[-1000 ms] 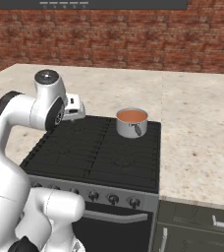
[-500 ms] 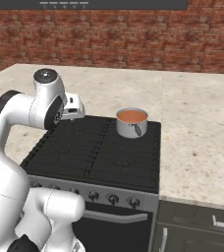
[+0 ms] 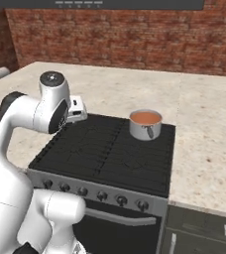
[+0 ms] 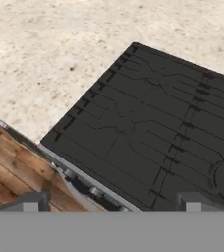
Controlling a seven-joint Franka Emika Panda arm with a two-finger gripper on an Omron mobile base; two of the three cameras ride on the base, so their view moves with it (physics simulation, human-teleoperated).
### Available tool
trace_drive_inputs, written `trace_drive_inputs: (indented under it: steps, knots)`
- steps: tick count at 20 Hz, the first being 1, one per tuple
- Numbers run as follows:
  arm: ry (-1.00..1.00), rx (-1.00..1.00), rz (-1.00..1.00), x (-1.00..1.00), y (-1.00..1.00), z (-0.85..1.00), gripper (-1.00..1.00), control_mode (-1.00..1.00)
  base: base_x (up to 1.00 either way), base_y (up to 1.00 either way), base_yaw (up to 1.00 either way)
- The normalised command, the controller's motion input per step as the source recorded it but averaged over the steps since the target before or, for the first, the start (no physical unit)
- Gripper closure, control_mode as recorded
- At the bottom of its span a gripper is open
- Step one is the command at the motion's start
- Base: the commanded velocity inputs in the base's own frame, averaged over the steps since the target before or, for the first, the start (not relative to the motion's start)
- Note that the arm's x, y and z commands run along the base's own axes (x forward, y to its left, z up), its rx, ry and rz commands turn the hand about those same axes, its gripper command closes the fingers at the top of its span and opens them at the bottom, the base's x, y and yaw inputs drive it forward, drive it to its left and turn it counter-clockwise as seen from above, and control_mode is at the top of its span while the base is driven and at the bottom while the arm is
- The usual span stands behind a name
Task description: Retrieve the steak from the fridge and place it on the saucepan with marinade on the stove.
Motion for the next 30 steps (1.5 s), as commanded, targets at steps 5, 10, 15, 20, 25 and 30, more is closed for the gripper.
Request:
trace_drive_inputs:
  steps: [5, 10, 15, 20, 25, 30]
  knots:
    - [0.0, 0.0, 0.0, 0.0, 0.0, 0.0, -1.0, 1.0, -0.45, -0.02, 0.61]
    - [0.0, 0.0, 0.0, 0.0, 0.0, 0.0, -1.0, 1.0, -0.28, 0.0, 0.76]
    - [0.0, 0.0, 0.0, 0.0, 0.0, 0.0, -1.0, 1.0, -0.16, 0.0, 0.93]
    - [0.0, 0.0, 0.0, 0.0, 0.0, 0.0, -1.0, 1.0, -0.1, 0.0, 0.98]
    - [0.0, 0.0, 0.0, 0.0, 0.0, 0.0, -1.0, 1.0, -0.1, 0.0, 0.98]
    - [0.0, 0.0, 0.0, 0.0, 0.0, 0.0, -1.0, 1.0, -0.02, 0.0, 0.97]
